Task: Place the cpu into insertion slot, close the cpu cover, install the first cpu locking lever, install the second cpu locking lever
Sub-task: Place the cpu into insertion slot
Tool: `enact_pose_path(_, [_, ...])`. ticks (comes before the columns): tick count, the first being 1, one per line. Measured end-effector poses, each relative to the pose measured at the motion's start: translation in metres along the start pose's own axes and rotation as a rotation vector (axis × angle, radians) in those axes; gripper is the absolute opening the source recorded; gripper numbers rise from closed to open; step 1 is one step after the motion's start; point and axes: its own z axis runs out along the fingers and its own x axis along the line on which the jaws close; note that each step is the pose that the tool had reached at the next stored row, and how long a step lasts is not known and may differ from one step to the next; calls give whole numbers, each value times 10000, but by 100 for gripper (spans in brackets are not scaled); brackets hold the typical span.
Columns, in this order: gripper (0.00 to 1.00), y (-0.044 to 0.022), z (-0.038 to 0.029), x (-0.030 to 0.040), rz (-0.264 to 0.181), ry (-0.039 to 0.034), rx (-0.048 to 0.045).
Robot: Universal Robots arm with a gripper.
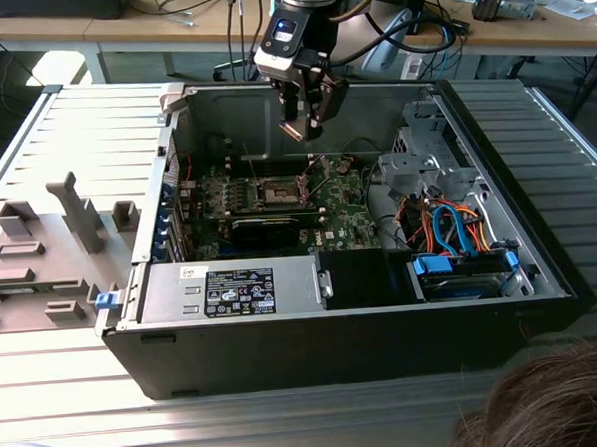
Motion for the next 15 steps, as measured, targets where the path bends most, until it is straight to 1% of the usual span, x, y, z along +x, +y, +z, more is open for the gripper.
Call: enact_pose_path(15, [54, 0, 1, 0, 108, -2, 1])
